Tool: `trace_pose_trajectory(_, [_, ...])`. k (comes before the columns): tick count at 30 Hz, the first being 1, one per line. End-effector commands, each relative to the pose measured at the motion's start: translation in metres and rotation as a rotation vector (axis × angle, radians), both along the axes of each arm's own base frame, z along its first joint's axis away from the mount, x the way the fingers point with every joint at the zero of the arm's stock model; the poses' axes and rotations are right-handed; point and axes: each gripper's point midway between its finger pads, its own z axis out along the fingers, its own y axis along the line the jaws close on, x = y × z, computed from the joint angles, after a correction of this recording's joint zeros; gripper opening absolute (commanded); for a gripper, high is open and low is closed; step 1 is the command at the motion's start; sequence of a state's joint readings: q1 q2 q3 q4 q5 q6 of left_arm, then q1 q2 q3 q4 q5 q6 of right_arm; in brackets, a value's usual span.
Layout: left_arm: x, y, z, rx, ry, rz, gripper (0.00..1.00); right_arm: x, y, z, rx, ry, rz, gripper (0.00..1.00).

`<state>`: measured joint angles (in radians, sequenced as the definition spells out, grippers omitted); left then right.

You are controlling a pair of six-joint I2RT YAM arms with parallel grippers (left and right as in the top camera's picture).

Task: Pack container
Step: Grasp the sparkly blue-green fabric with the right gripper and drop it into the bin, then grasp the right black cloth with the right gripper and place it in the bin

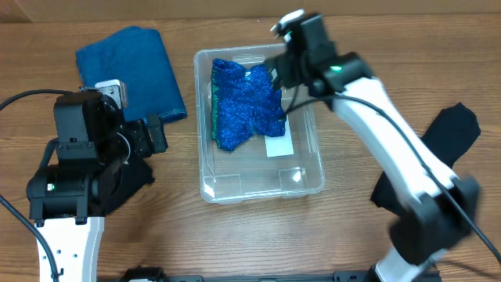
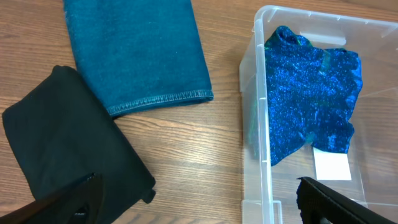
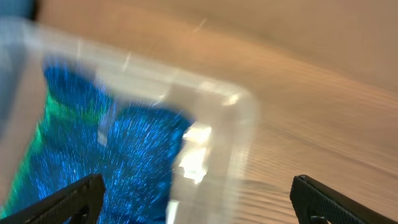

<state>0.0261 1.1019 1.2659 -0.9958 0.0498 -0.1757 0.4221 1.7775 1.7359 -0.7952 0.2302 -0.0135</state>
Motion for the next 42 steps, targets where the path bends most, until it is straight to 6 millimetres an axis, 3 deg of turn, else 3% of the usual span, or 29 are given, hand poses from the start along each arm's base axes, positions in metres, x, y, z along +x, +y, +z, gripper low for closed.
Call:
trace_pose_trajectory(1, [0.003, -0.004, 0.009, 0.006, -0.026, -0.027, 1.00, -0.037, -0.135, 0.116, 0.214, -0.223, -0.524, 1.00])
trace_pose_trajectory(3, [0.003, -0.004, 0.009, 0.006, -0.026, -0.027, 1.00, -0.072, -0.230, 0.099, 0.312, -0.129, -0.822, 1.00])
trace_pose_trajectory(4, [0.003, -0.004, 0.009, 0.006, -0.026, -0.027, 1.00, -0.086, -0.263, 0.084, 0.338, -0.060, -0.902, 1.00])
trace_pose_trajectory(6, [0.004, -0.004, 0.009, 0.006, -0.026, -0.027, 1.00, -0.110, -0.316, 0.049, 0.404, 0.053, -1.040, 1.00])
trace_pose_trajectory(8, [0.004, -0.004, 0.009, 0.006, -0.027, -0.027, 1.00, -0.144, -0.370, -0.013, 0.481, 0.203, -1.217, 1.00])
trace_pose_trajectory(9, [0.004, -0.004, 0.009, 0.006, -0.026, -0.027, 1.00, -0.155, -0.379, -0.040, 0.503, 0.274, -1.250, 1.00])
trace_pose_trajectory(11, [0.004, -0.003, 0.010, 0.006, -0.027, -0.027, 1.00, -0.191, -0.371, -0.119, 0.543, 0.500, -1.304, 1.00])
trace_pose_trajectory(15, [0.005, -0.003, 0.010, 0.006, -0.033, -0.027, 1.00, -0.220, -0.331, -0.200, 0.591, 0.660, -1.225, 1.00])
trace_pose_trajectory(18, [0.007, -0.003, 0.008, 0.006, -0.026, -0.027, 1.00, -0.231, -0.322, -0.236, 0.599, 0.651, -1.225, 1.00])
trace_pose_trajectory(22, [0.011, -0.003, 0.001, 0.005, -0.001, -0.027, 1.00, -0.234, -0.316, -0.260, 0.606, 0.617, -1.207, 1.00])
trace_pose_trajectory(24, [0.013, -0.003, 0.001, 0.005, -0.004, -0.027, 1.00, -0.227, -0.306, -0.257, 0.673, 0.621, -1.161, 0.75])
trace_pose_trajectory(25, [0.014, -0.003, 0.001, 0.005, -0.007, -0.027, 1.00, -0.219, -0.296, -0.254, 0.734, 0.620, -1.098, 0.49])
trace_pose_trajectory(28, [0.014, -0.003, 0.001, 0.005, -0.007, -0.027, 1.00, -0.202, -0.269, -0.239, 0.906, 0.612, -0.959, 0.04])
trace_pose_trajectory(29, [0.014, -0.003, 0.001, 0.006, -0.008, -0.027, 1.00, -0.196, -0.262, -0.232, 0.947, 0.602, -0.902, 0.04])
trace_pose_trajectory(32, [0.014, -0.003, 0.002, 0.005, -0.009, -0.027, 1.00, -0.171, -0.246, -0.180, 0.990, 0.498, -0.690, 0.04])
trace_pose_trajectory(35, [0.015, -0.003, 0.002, 0.005, -0.011, -0.027, 1.00, -0.129, -0.211, -0.059, 0.850, 0.269, -0.388, 0.04])
trace_pose_trajectory(36, [0.015, -0.003, 0.002, 0.005, -0.011, -0.027, 1.00, -0.120, -0.194, -0.025, 0.817, 0.216, -0.305, 0.04])
trace_pose_trajectory(37, [0.015, -0.003, 0.002, 0.005, -0.011, -0.027, 1.00, -0.108, -0.165, 0.025, 0.762, 0.139, -0.180, 0.04])
trace_pose_trajectory(38, [0.015, -0.003, 0.002, 0.005, -0.012, -0.027, 1.00, -0.103, -0.147, 0.050, 0.728, 0.101, -0.115, 0.04])
trace_pose_trajectory(39, [0.015, -0.003, 0.002, 0.005, -0.012, -0.027, 1.00, -0.096, -0.116, 0.081, 0.676, 0.048, -0.029, 0.04])
trace_pose_trajectory(40, [0.015, -0.003, 0.002, 0.005, -0.011, -0.027, 1.00, -0.093, -0.094, 0.095, 0.647, 0.024, 0.027, 0.04])
trace_pose_trajectory(41, [0.015, -0.003, 0.002, 0.005, -0.011, -0.027, 1.00, -0.087, -0.056, 0.104, 0.615, 0.021, 0.105, 0.04])
trace_pose_trajectory(42, [0.015, -0.003, 0.002, 0.005, -0.011, -0.027, 1.00, -0.083, -0.037, 0.101, 0.615, 0.039, 0.126, 0.04])
